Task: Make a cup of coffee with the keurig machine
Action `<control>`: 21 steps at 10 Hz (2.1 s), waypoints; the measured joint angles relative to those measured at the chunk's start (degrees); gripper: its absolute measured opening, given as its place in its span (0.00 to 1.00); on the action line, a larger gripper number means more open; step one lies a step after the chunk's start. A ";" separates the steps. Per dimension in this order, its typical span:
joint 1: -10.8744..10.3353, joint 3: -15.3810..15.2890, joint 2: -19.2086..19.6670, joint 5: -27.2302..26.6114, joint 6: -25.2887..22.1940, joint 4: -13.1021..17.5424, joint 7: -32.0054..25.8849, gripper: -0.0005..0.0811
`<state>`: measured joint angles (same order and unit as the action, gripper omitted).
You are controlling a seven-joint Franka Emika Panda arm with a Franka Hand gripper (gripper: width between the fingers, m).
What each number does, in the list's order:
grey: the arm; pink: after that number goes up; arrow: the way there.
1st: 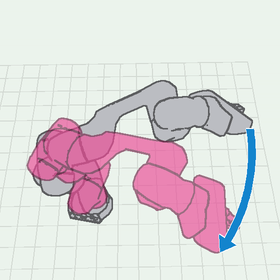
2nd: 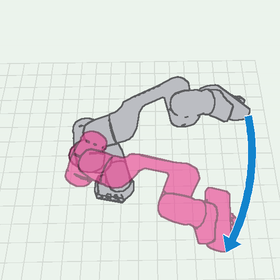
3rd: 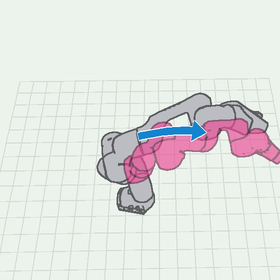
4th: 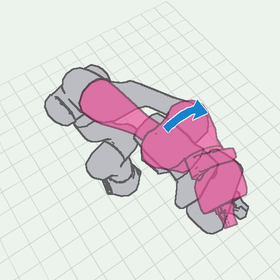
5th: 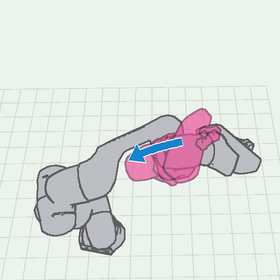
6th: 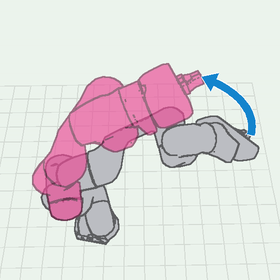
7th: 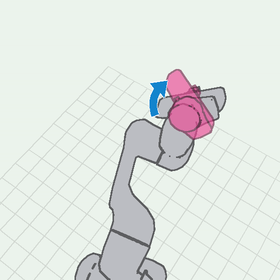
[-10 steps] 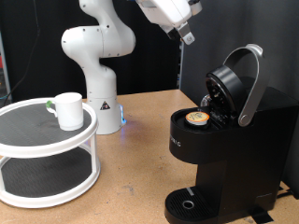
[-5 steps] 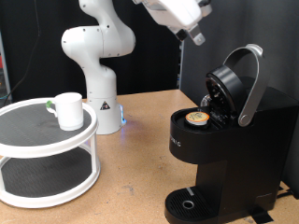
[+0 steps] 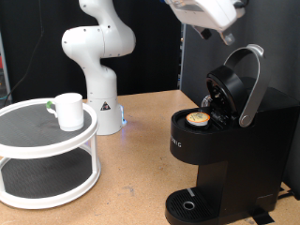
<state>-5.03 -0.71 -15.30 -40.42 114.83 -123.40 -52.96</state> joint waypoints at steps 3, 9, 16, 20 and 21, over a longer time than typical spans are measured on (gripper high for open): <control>-0.36 -3.13 1.73 -0.02 2.83 1.13 3.40 0.99; -0.67 -6.52 3.76 -0.50 5.03 2.99 4.47 0.32; -0.73 -9.91 4.29 -0.84 7.43 4.00 7.33 0.01; -0.73 -11.03 6.05 -0.15 8.91 4.00 7.94 0.01; -0.72 -11.03 6.14 -0.18 8.92 4.00 7.86 0.01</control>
<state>-5.75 -11.74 -9.16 -40.60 123.75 -119.40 -45.10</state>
